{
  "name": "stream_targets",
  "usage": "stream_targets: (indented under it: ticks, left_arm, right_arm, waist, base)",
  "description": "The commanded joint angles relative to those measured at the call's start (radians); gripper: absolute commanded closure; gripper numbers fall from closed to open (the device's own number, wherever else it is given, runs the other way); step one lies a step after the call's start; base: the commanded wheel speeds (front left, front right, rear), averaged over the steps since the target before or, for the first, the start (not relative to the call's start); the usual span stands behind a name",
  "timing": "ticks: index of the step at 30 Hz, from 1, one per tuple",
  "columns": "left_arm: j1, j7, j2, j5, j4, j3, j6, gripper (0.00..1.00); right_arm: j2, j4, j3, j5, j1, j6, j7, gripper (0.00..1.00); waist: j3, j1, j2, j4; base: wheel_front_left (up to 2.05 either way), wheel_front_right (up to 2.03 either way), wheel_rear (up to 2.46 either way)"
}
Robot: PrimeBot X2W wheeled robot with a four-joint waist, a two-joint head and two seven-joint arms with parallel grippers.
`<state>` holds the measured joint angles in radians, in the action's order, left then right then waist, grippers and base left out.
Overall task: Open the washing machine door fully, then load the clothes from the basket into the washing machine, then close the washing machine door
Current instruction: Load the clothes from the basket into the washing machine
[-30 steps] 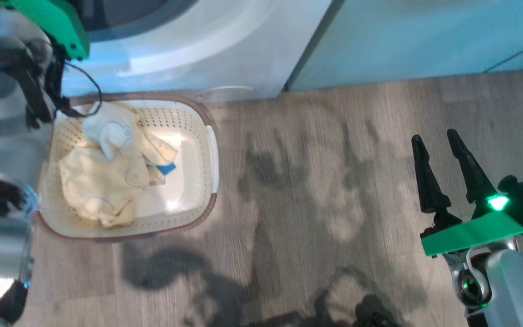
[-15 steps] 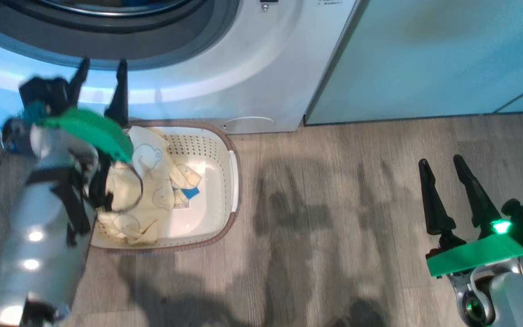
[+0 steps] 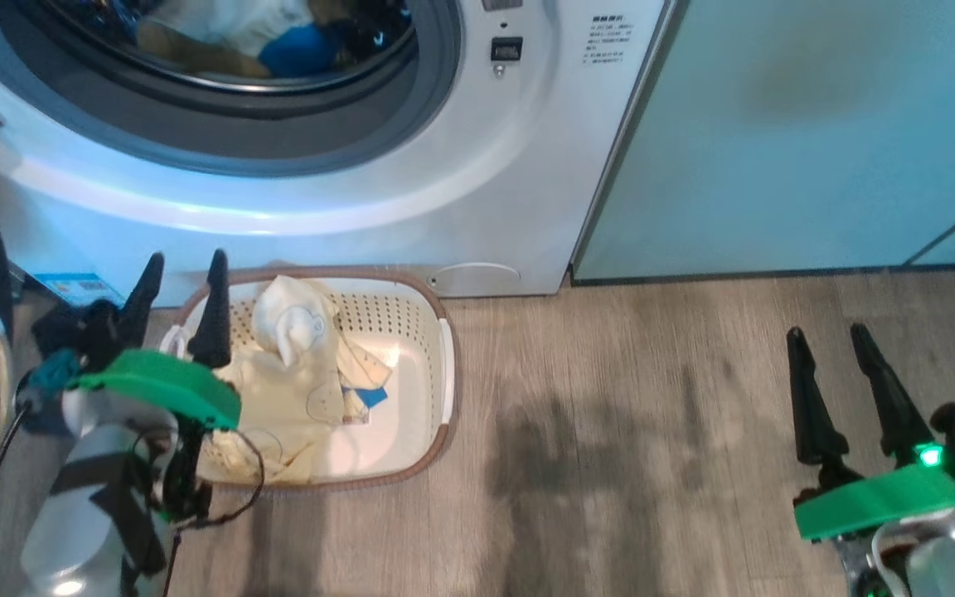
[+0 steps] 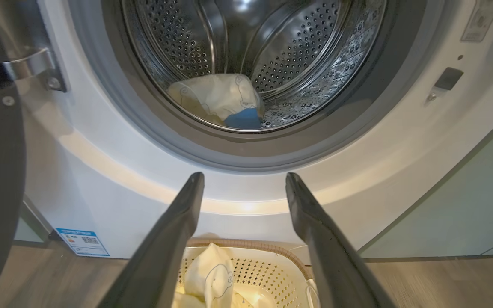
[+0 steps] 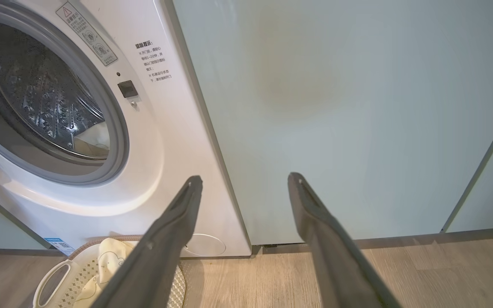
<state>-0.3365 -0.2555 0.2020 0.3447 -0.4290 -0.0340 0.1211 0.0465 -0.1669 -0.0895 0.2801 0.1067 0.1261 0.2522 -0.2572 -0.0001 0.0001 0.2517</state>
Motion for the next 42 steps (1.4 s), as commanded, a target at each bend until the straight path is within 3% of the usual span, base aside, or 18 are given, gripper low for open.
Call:
stream_targets:
  ticks: [1,18,42]
  left_arm:
    - [-0.003,-0.006,0.026,0.006,0.043,-0.049,0.002,0.00]
    - [0.116,-0.006,-0.019,-0.006,0.064,-0.065,0.008,0.00]
    - [0.211,-0.006,-0.017,-0.024,0.162,-0.141,0.009,0.00]
  right_arm:
    - [0.011,0.031,-0.011,-0.006,-0.009,0.005,0.010,0.00]
    - [0.018,0.029,-0.022,-0.003,-0.044,0.005,0.010,0.00]
    - [0.020,0.046,0.006,-0.005,-0.061,0.005,0.010,0.00]
  waist:
    - [0.020,0.0001,-0.0001,-0.002]
    - [0.070,0.0001,-0.0001,0.000]
    - [0.090,0.0001,-0.0001,0.004]
  base:
    - [0.00,0.00,0.00]
    - [0.00,0.00,0.00]
    - [0.00,0.00,0.00]
